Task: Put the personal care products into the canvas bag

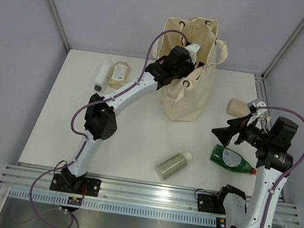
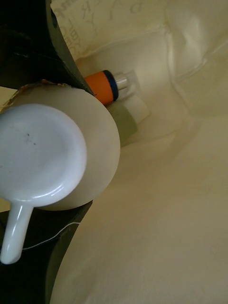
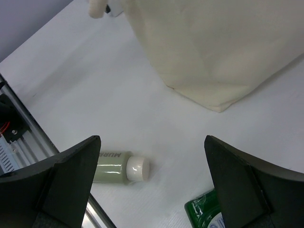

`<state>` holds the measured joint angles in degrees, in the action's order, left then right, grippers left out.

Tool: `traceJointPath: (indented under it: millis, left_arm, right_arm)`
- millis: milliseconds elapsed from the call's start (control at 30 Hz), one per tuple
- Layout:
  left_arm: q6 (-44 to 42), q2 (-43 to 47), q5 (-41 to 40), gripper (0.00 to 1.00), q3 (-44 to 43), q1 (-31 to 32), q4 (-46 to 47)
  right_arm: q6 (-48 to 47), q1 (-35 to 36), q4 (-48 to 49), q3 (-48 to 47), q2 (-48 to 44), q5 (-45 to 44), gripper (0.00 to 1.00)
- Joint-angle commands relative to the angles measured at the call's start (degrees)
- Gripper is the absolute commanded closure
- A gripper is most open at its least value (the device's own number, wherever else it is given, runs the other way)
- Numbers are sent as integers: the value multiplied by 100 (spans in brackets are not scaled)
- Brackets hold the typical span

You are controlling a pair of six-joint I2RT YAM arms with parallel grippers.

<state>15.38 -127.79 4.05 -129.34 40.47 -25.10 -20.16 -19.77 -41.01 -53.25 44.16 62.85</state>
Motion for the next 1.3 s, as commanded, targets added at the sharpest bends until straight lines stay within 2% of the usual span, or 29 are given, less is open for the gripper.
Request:
traceJointPath:
  millis: [0,67,167,200,233,367,400,467,567,600,667,700,767,900,1000,1033,1067,1100,1200,1233,1267]
  left_arm:
    - [-228,369,96,70,49,92,445]
    - [-158,325,113,55,49,102,427]
    - [-88,351,218,39,40,102,418]
    - [-96,421,262,37,40,102,427]
    - [-105,473,315,34,49,93,419]
    - [-210,833,560,10,189,40,445]
    - [-210,921,614,1,259,5,506]
    - [-272,1211,702,1,496,-30,576]
    - [-281,1598,781,1,848,-109,752]
    - [-281,1677,825,1,910,-170,796]
    - [-237,1835,965,1,963,-223,779]
    - [-228,1888,992,1,963,-284,761]
    - [-184,2072,1071,1,928,-346,726]
    - [-140,2572,1115,1,893,-522,665]
    - [-219,3195,905,1,1076,-566,489]
    - [-271,3381,817,1,1208,-566,497]
    - [-289,3575,764,1,1383,-575,498]
    - [-298,3785,729,1,1559,-575,506]
    - [-360,4717,614,1,2595,-575,471]
    - [-360,5276,510,1,2937,-575,454]
    - [-351,5577,448,1,3698,-575,454]
  right_arm:
    - [-68,-27,-179,-352,119,-641,1]
    - [257,-27,-21,-431,276,-1219,1]
    - [679,-27,-30,-668,628,-1800,0]
    - [880,-27,-29,-756,803,-1881,1]
    - [900,-27,-73,-809,883,-1943,0]
    - [506,-27,-406,-1125,1191,-1803,0]
    - [191,-27,-520,-1230,1261,-1689,1]
    - [-293,-27,-1100,-1555,1516,-1417,1]
    - [-1505,-27,-1995,-1837,1753,-1127,1]
    - [-2343,-27,-2250,-1925,1841,-987,0]
    - [-3236,-27,-3059,-1961,1903,-985,0]
    - [-3979,-27,-3279,-1978,1955,-1090,0]
    - [-4851,-18,-3798,-1952,2017,-1536,1]
    - [-5602,52,-4090,-1689,2131,-2557,0]
    - [-5448,481,-4187,-1575,2062,-2890,1]
    - [-5124,753,-3691,-1443,2027,-3275,0]
    - [-4537,1321,-3364,-1303,1983,-4184,0]
    - [-4410,1561,-3204,-1049,2000,-4524,0]
    - [-3926,1933,-3106,-810,2271,-5071,1]
    - [-3821,1950,-3036,-722,2333,-5150,0]
    - [-3750,1951,-2931,-634,2377,-5412,1]
